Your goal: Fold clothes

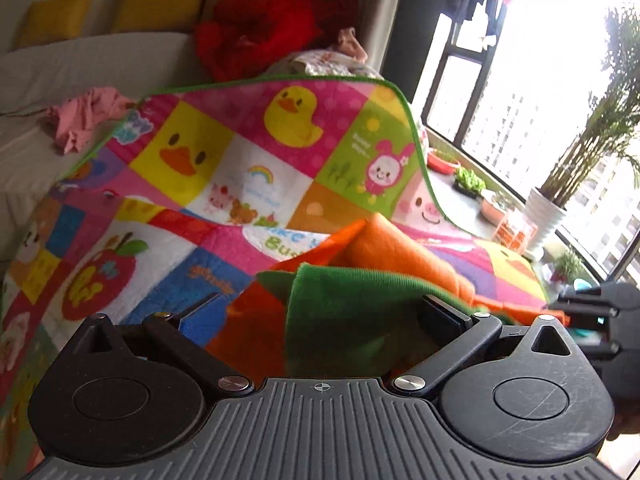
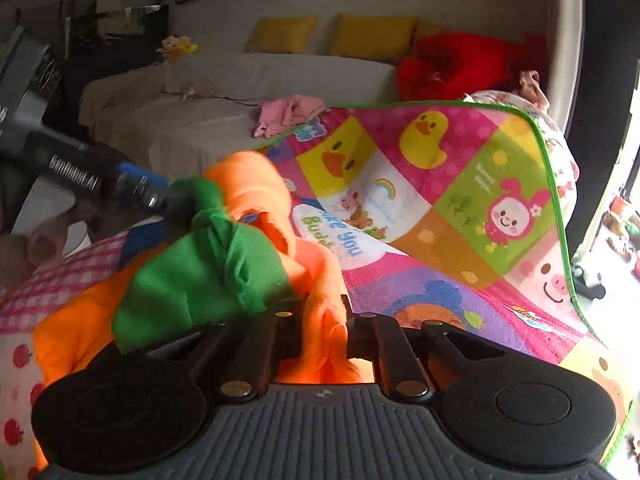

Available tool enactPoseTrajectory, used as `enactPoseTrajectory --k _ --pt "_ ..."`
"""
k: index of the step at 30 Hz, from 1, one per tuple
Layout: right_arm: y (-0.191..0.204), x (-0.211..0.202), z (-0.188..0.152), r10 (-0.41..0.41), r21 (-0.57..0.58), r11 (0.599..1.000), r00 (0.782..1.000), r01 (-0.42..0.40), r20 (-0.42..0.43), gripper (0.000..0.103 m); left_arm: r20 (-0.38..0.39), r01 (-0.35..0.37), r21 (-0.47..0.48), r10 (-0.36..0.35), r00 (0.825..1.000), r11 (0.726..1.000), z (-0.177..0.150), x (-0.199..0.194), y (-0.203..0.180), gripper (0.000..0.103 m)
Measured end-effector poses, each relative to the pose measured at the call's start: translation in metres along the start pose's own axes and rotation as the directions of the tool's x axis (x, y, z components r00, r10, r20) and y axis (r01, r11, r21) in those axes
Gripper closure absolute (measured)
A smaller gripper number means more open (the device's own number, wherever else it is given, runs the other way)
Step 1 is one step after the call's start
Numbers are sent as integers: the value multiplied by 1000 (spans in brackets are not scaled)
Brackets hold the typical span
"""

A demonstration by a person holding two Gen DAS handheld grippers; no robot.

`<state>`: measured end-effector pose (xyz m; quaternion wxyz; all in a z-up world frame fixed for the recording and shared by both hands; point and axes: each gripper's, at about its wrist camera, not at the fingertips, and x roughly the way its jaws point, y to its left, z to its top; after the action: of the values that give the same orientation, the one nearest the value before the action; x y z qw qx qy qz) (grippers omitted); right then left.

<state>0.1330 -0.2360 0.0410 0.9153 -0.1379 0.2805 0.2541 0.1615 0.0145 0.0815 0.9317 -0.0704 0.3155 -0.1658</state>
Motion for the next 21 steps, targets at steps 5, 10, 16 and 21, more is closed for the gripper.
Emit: enactPoseTrajectory --k 5,10,16,21 --pt "24 -6 -24 -65 -86 994 998 63 -10 94 42 25 -31 -24 999 999 -12 -33 -2 0" --pt "8 1 -17 -118 -36 992 993 119 28 94 -35 174 -40 -175 984 984 -28 -20 -23 0" --pt "0 -23 -2 -115 -13 993 989 117 94 95 -180 196 -96 -211 961 976 -45 59 -33 0" --pt "23 -44 -15 -47 -51 997 996 51 77 96 -228 185 2 -180 957 983 -63 85 -42 0"
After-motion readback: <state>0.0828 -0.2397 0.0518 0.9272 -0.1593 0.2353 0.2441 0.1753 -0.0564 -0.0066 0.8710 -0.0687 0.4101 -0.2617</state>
